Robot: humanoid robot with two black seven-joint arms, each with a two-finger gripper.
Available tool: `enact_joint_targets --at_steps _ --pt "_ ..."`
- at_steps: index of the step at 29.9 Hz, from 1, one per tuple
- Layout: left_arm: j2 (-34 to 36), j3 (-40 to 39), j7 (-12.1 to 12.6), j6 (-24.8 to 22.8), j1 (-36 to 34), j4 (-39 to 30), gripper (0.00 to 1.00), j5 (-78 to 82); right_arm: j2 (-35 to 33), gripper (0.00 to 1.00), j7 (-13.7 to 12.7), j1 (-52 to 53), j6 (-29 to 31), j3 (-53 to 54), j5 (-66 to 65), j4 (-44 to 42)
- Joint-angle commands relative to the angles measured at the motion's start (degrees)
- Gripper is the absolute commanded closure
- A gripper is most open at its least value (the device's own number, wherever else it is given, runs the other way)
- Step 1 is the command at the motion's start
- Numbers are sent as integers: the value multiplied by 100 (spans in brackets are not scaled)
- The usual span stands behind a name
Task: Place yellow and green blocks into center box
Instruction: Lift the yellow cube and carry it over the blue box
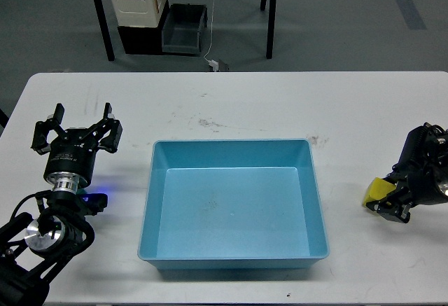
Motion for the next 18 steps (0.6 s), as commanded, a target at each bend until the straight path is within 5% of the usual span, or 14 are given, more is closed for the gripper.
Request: enact_joint_targets --at_steps 1,11,18 --pt "18 -20 0 0 -1 0 0 -9 -162 92 -1 514 -22 264 0 182" --pt "62 -29 0 -26 17 -9 0 0 82 92 -1 1938 232 371 238 1711" --pt "53 -37 0 -9 17 -18 0 0 1110 92 -1 2089 638 239 441 1572"
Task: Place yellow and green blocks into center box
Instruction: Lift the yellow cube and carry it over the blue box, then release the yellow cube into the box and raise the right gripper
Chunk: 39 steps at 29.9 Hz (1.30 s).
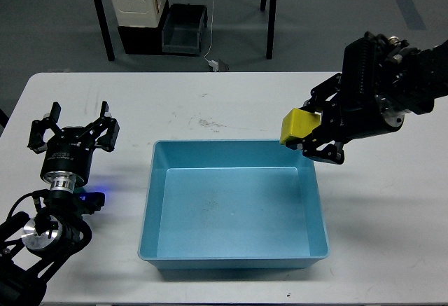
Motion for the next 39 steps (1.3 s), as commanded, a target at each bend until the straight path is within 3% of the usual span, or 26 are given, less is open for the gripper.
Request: enact_joint_targets --at_steps 1,8,18,20,22,25,26,35,39 --pt "-4 -17 0 32 -9 0 0 1 637 92 0 -36 60 -158 19 -249" --pt "4 -96 0 -3 -9 0 0 10 1780 91 0 -589 60 -449 37 -1461" --pt "48 -87 0 -12 -9 0 0 10 2335 87 0 -1231 43 -431 37 -1875" --pt "48 -78 0 -21 -9 0 0 10 2335 80 0 -1302 -1 -414 46 -1954" --pt "57 -69 0 -38 -9 0 0 18 2335 66 0 -1381 -10 -300 81 -1990" --pt "75 -69 0 -114 0 0 0 18 2326 6 0 -1609 -19 7 221 -1981" --pt "92 -69 0 -114 0 0 0 18 2283 0 0 -1671 -10 113 361 -1964" --pt "724 -8 0 -114 -61 0 0 404 1992 0 0 -1759 -132 483 960 -1955" --pt "1154 1 0 67 -106 8 0 817 1992 0 0 -2144 -842 947 969 -1981"
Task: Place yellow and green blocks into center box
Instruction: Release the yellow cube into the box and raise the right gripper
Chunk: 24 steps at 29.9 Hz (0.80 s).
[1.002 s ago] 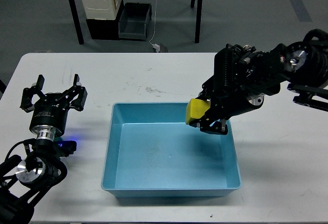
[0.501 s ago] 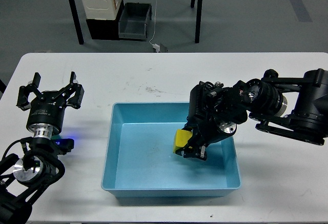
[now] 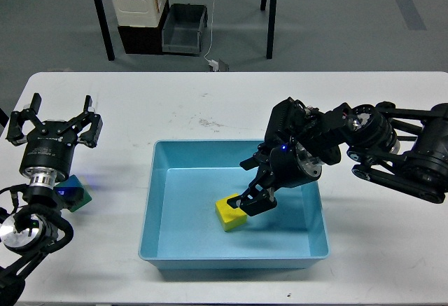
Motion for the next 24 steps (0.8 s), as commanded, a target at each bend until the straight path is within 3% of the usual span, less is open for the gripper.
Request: enact_joint_targets --at_steps 1,5,11,15,24 --pt "468 5 -1 118 -62 9 0 539 -13 0 0 -443 -817 533 8 -10" --pt "1110 5 -1 266 -228 0 0 1567 30 0 0 -892 -1819 1227 -1 -1" --pt "2076 5 -1 294 -536 0 0 3525 48 0 0 -1690 -2699 2395 8 174" --pt "2385 -4 -1 -63 -975 9 0 5861 66 0 0 -2718 -2762 3459 226 577" --pt "2825 5 -1 -63 -1907 -210 0 10997 -153 0 0 -4521 -2455 5191 2483 1598"
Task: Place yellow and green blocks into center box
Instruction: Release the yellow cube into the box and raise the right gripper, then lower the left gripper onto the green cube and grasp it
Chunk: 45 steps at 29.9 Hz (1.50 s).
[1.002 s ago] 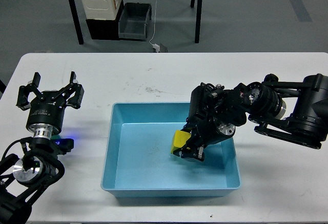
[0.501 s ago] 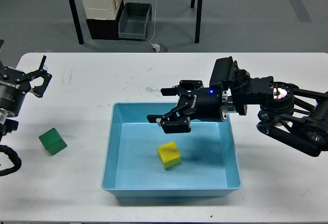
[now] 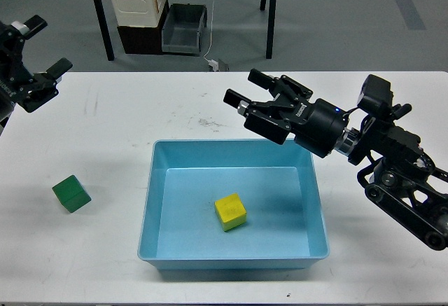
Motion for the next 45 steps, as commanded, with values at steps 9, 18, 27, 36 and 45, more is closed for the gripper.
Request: enact_joint_targets --at_steps 9,18,27,36,45 --pt "73 951 0 1 -678 -797 0 4298 -1344 0 0 -1262 296 631 4219 344" --pt "38 2675 0 1 -1312 -745 0 5407 -1803 0 0 -1543 217 701 4599 300" --pt "29 2851 0 1 -1312 -464 0 6244 -1724 0 0 -1658 199 701 4617 283" --pt "12 3203 0 1 -1426 -15 0 6244 -1680 0 0 -1781 199 684 4626 230" --pt "-226 3212 0 1 -1426 336 1 6244 -1680 0 0 -1833 199 692 4626 221"
